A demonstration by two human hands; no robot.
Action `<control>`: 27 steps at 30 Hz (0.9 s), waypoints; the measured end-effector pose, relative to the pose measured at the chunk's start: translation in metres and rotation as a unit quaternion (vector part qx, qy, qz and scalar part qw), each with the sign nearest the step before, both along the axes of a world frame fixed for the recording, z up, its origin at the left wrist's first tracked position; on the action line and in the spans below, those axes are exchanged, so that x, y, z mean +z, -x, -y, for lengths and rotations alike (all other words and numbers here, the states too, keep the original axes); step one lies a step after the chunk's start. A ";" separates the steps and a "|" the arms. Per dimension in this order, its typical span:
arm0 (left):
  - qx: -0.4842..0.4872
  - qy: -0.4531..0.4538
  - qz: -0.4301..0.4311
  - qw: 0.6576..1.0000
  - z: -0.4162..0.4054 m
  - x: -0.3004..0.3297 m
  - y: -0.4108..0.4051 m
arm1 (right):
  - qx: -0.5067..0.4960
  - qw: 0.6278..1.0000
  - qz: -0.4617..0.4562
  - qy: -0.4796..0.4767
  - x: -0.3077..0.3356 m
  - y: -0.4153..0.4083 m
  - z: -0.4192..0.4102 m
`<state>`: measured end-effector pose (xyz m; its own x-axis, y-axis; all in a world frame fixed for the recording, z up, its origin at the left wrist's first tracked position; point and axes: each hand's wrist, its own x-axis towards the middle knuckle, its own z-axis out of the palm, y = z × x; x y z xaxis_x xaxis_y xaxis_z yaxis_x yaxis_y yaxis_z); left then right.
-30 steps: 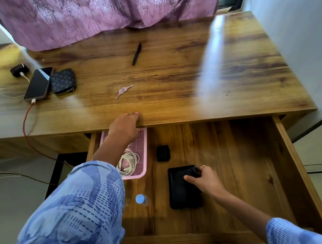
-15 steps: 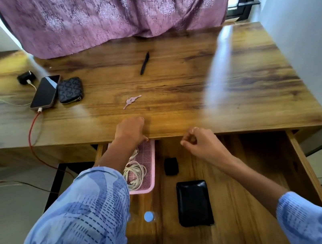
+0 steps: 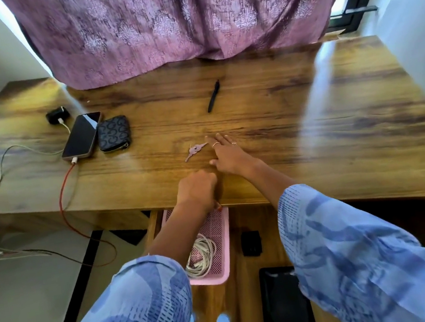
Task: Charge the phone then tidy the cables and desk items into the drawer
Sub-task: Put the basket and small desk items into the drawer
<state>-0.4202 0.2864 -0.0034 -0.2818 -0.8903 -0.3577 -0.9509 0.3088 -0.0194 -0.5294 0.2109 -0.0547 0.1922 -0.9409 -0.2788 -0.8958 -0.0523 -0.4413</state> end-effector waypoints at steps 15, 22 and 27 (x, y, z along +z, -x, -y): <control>-0.039 0.010 0.023 0.999 0.008 0.002 0.004 | 0.010 0.983 0.005 0.183 -0.007 -0.009 0.009; -0.047 0.023 0.025 0.998 0.005 0.000 0.002 | -0.037 0.976 0.068 0.202 -0.003 0.007 -0.007; -0.047 0.025 0.024 0.998 0.003 -0.002 -0.001 | -0.074 0.961 0.168 0.206 0.002 0.021 -0.026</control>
<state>-0.4191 0.2837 -0.0049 -0.3492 -0.8774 -0.3290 -0.9151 0.3948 -0.0816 -0.5508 0.2369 -0.0526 0.0623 -0.9822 0.1770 -0.7179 -0.1673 -0.6757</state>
